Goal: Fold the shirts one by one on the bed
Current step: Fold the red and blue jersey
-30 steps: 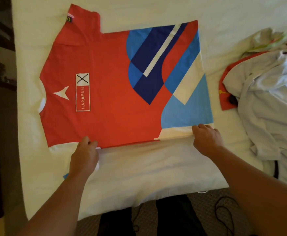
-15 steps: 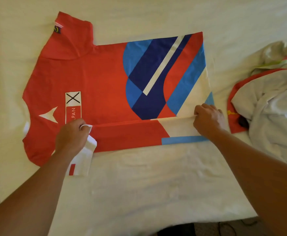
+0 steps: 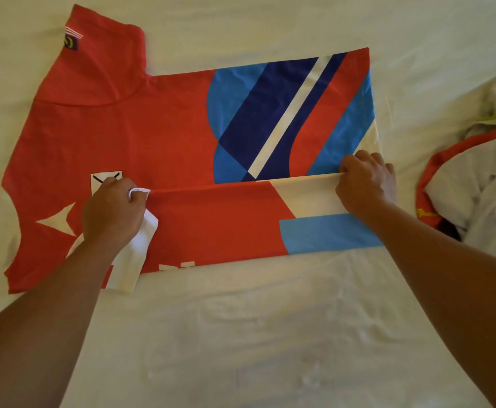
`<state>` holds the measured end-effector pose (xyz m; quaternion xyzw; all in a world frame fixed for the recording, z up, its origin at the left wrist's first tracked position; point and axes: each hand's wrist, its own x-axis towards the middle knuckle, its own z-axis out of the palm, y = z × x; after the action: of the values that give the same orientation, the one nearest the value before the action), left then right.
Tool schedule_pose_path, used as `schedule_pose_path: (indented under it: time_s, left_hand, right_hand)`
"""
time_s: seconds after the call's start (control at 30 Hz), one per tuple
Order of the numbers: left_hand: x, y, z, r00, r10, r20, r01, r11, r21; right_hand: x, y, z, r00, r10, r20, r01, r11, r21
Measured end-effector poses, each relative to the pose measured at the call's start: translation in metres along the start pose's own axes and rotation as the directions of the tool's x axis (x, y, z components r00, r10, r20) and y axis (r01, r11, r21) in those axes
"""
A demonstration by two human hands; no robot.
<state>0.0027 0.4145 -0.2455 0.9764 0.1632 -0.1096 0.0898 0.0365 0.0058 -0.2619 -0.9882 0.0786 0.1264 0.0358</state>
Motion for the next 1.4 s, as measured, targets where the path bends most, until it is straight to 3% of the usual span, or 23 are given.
schedule_pose_path:
  time_s: [0.17,0.27,0.33,0.4,0.47,0.57,0.63,0.77,0.83,0.9,1.0,1.07,1.27,1.4]
  left_hand:
    - [0.009,0.004,0.004,1.000,-0.007,0.020,0.007,0.999,-0.031]
    - [-0.004,0.019,0.003,0.995,-0.015,-0.102,0.013,1.000,-0.022]
    - [-0.024,0.040,0.007,0.984,0.075,-0.160,-0.089,0.993,-0.079]
    - [-0.050,0.059,0.025,0.960,0.261,-0.104,-0.268,0.962,-0.054]
    - [-0.071,0.071,0.049,0.928,0.369,0.050,-0.371,0.928,0.033]
    - [-0.082,0.075,0.083,0.928,0.327,0.180,-0.347,0.933,0.094]
    - [-0.082,0.074,0.092,0.930,0.327,0.170,-0.347,0.932,0.106]
    - [-0.081,0.074,0.094,0.924,0.333,0.187,-0.355,0.930,0.098]
    - [-0.080,0.076,0.089,0.925,0.318,0.211,-0.342,0.935,0.090]
    - [-0.083,0.077,0.077,0.931,0.317,0.183,-0.335,0.939,0.080]
    - [-0.095,0.066,0.051,0.956,0.294,-0.008,-0.294,0.955,0.045]
    - [-0.106,0.045,0.040,0.972,0.217,-0.093,-0.215,0.976,0.032]
    - [-0.120,-0.052,0.023,1.000,0.002,-0.024,0.000,0.998,0.067]
    - [-0.096,-0.084,0.014,0.980,0.196,0.025,-0.197,0.978,0.067]
  right_hand:
    - [0.001,-0.004,0.005,0.998,0.031,-0.046,-0.030,0.999,0.018]
    - [-0.014,-0.015,0.010,0.988,0.057,-0.144,-0.044,0.995,0.091]
    - [-0.032,-0.027,0.018,0.975,-0.017,-0.224,0.052,0.987,0.153]
    - [-0.053,-0.043,0.030,0.958,-0.140,-0.249,0.187,0.967,0.175]
    - [-0.069,-0.054,0.045,0.952,-0.248,-0.182,0.280,0.943,0.179]
    - [-0.076,-0.034,0.064,0.949,-0.315,-0.016,0.315,0.944,0.097]
    - [-0.071,-0.004,0.070,0.963,-0.269,0.019,0.268,0.961,0.066]
    - [-0.061,0.048,0.062,0.998,-0.042,0.047,0.039,0.998,0.056]
    - [-0.062,0.048,0.056,0.997,-0.040,0.060,0.038,0.999,0.032]
    - [-0.066,0.034,0.048,0.999,-0.030,0.042,0.027,0.998,0.052]
    - [-0.078,-0.004,0.036,1.000,0.002,0.024,-0.005,0.992,0.127]
    - [-0.089,-0.036,0.035,0.997,-0.068,0.036,0.060,0.981,0.182]
    - [-0.123,-0.161,0.040,0.918,-0.383,0.099,0.351,0.903,0.247]
    - [-0.131,-0.225,0.042,0.907,-0.398,0.137,0.371,0.910,0.184]
